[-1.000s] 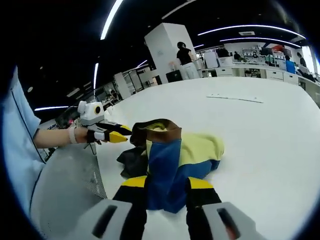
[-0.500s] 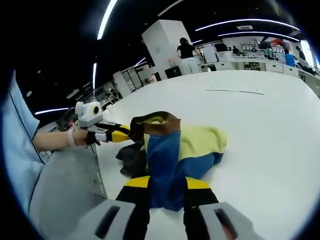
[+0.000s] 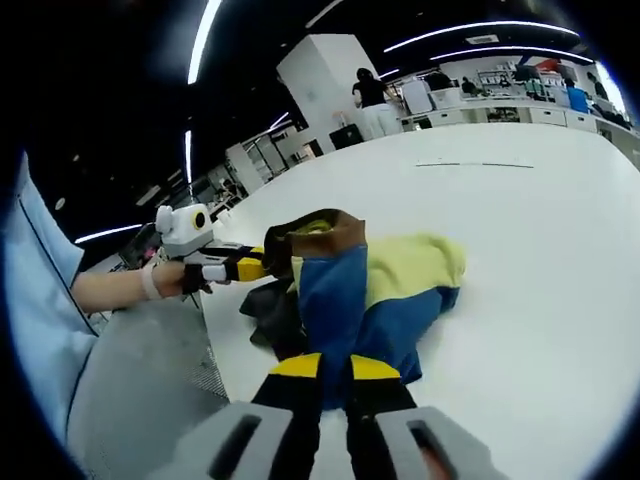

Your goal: Fold the garment on the visible template until the final outline fits inside the template.

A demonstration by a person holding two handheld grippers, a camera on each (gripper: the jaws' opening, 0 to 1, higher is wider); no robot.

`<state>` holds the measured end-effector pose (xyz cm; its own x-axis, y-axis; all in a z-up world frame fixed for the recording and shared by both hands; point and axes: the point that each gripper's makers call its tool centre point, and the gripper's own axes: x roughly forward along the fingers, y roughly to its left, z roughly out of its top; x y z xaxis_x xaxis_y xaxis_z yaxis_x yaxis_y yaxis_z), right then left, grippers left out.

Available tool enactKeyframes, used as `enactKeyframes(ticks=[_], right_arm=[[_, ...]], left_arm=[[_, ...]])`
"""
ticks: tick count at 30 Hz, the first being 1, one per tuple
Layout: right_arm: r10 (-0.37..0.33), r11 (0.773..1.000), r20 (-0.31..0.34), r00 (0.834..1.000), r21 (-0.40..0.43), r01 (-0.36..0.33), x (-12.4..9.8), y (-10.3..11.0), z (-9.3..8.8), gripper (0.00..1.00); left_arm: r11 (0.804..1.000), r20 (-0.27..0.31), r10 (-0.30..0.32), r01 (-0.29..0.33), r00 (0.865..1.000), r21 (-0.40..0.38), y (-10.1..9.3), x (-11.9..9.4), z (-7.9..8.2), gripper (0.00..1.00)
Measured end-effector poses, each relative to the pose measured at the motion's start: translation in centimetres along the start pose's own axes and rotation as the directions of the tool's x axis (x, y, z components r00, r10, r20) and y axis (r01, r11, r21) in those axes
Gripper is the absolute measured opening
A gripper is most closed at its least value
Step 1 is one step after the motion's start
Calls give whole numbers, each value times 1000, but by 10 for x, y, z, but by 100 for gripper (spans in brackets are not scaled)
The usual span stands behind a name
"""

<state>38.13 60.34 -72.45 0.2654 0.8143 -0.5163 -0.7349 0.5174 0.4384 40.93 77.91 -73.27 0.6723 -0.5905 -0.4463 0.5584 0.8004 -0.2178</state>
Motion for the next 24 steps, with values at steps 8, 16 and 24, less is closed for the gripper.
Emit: enactKeyframes(ticks=[8,16,24], right_arm=[[-32,997,104,994,-72,40,-18,5,42,0],[-84,993,199,976,-66,99,-39,-8,74,0],[-109,990,216,970,-66,126,-43,-11,77,0]], left_arm=[[1000,17,19,-19,1000,-5,3,-5,6,6],[1000,21,24,-24,999,-18,13,-11,11,0],[999,36,37,-37,999,-7,17,-21,21,0]])
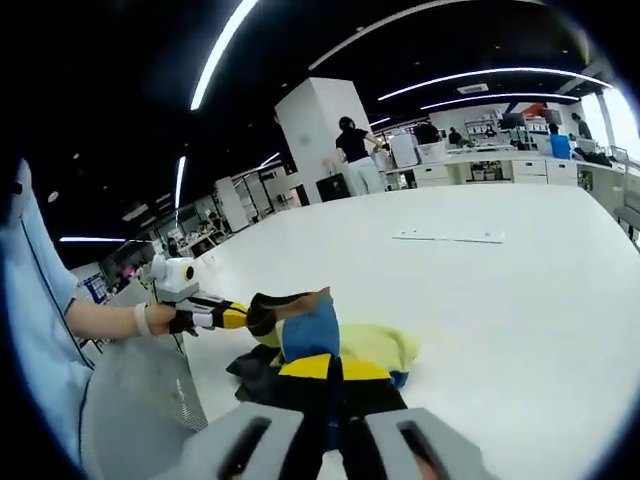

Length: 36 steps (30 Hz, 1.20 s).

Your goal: Fold the garment on the visible template until the final outline fits inside the template.

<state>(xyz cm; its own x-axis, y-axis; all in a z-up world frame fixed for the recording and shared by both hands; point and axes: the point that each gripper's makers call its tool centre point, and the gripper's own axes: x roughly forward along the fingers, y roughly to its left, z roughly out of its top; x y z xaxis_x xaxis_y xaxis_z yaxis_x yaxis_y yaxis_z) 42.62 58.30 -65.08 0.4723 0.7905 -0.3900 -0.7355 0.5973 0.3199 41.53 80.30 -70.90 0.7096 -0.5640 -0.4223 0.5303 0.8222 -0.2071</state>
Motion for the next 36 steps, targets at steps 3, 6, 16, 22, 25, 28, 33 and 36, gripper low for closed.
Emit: enactKeyframes(ticks=[3,6,16,22,25,28,33,36], right_arm=[[-8,1000,7,1000,-5,8,-1,-2,2,0],[-20,1000,11,1000,-16,21,-2,-5,6,0],[-47,998,65,997,-31,49,-10,-8,31,0],[-43,996,121,992,-70,51,-19,-1,60,0],[-33,995,148,988,-83,46,-24,4,73,0],[-23,992,186,982,-114,45,-30,11,93,0],[-10,987,234,972,-151,47,-40,20,119,0],[0,985,255,967,-166,43,-47,25,132,0]], left_arm=[[1000,12,-1,1,1000,0,2,-3,7,0],[1000,27,-10,9,1000,17,2,-8,18,0],[998,86,-47,44,995,37,1,-23,71,0],[993,140,-80,66,987,96,-2,-39,118,0],[992,180,-96,79,979,98,-1,-51,143,0],[991,196,-100,80,976,109,-1,-58,158,0],[987,230,-120,93,966,128,-7,-70,177,0],[986,248,-128,96,960,137,-8,-77,185,0]])
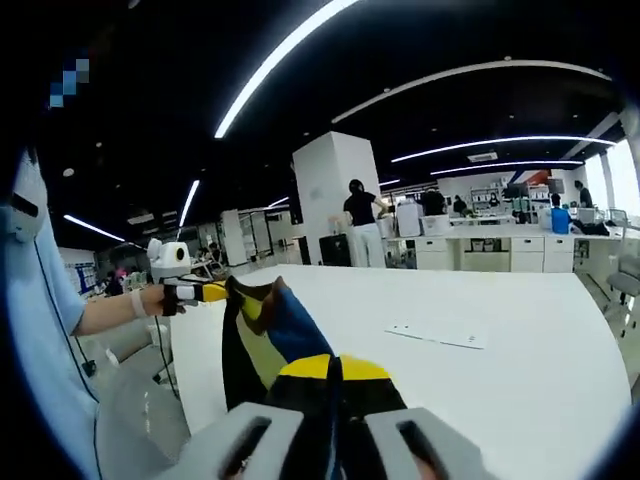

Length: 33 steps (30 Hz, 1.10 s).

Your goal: Fold the garment on the visible template until the final outline fits inside the template.

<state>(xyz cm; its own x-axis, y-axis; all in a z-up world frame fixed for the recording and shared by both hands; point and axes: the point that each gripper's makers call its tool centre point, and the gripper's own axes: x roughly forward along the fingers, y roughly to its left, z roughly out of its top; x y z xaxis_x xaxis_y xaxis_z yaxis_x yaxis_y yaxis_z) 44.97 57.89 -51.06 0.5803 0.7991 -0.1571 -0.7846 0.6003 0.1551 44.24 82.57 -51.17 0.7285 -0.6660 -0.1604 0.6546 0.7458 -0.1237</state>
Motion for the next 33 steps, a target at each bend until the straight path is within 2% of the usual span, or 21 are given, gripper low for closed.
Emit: enactKeyframes(ticks=[8,13,18,21,24,25,26,30,31,33], right_arm=[[29,998,91,995,-55,-24,-12,17,46,0],[43,997,132,990,-64,-35,-18,23,66,0],[66,995,171,983,-85,-52,-22,25,84,0],[70,996,189,979,-62,-60,-18,14,89,0],[53,998,161,986,-36,-48,-9,0,76,0],[52,998,156,986,-36,-47,-6,-2,73,0],[50,998,148,988,-34,-46,-3,-6,69,0],[37,999,101,994,-19,-36,12,-22,50,0],[40,999,92,995,-3,-40,17,-27,45,0],[35,999,80,996,39,-38,26,-37,36,0]], left_arm=[[1000,75,-24,23,997,14,-12,-13,40,0],[999,119,-41,38,992,29,-15,-18,64,0],[998,151,-57,51,987,47,-10,-16,86,0],[998,166,-65,60,984,34,-1,-9,94,0],[998,145,-60,58,988,19,10,4,88,0],[999,115,-48,48,992,-2,15,11,80,0],[999,110,-48,48,993,-2,16,13,79,0],[999,59,-39,40,998,-7,33,33,55,0],[1000,17,-13,13,1000,-6,43,39,44,0],[1000,0,-18,18,1000,-15,51,51,32,0]])
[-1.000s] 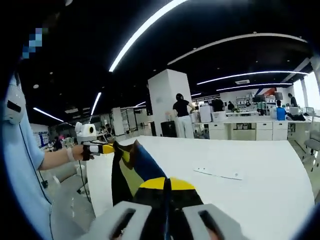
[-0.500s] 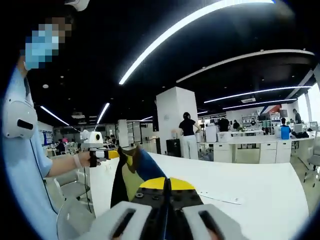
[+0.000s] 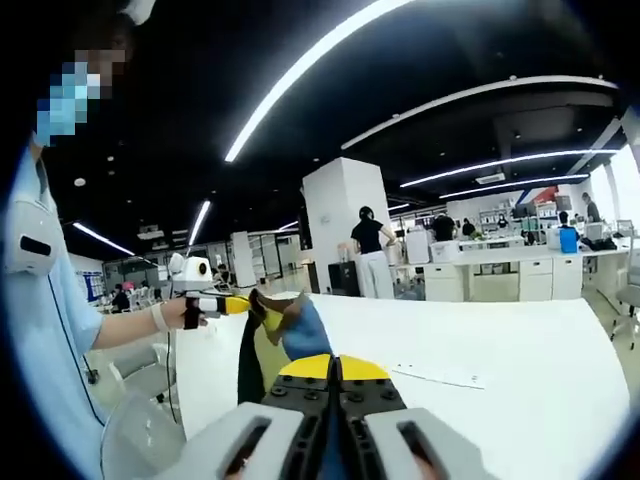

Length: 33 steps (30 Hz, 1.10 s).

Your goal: Fold the garment on the visible template until the final outline fits inside the template.

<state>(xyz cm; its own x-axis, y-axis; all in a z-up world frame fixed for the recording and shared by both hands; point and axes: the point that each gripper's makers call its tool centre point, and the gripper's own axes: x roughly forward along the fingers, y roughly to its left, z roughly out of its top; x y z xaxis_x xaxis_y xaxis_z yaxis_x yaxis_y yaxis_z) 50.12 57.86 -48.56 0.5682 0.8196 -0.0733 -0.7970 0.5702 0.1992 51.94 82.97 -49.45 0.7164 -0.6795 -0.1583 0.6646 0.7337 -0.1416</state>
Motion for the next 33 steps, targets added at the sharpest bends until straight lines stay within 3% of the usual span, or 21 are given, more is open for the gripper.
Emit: enactKeyframes(ticks=[6,15,24,33], right_arm=[[-20,1000,-49,999,22,21,17,-23,-21,0],[-34,997,-153,988,61,44,49,-82,-58,0],[-50,992,-245,968,98,76,84,-131,-99,0],[-78,983,-338,938,129,128,106,-177,-146,0]], left_arm=[[1000,-61,4,-6,998,-29,17,27,-24,0],[998,-144,7,-15,990,-58,51,74,-63,0],[989,-206,19,-49,978,-139,90,116,-100,0],[981,-276,35,-86,961,-173,113,157,-146,0]])
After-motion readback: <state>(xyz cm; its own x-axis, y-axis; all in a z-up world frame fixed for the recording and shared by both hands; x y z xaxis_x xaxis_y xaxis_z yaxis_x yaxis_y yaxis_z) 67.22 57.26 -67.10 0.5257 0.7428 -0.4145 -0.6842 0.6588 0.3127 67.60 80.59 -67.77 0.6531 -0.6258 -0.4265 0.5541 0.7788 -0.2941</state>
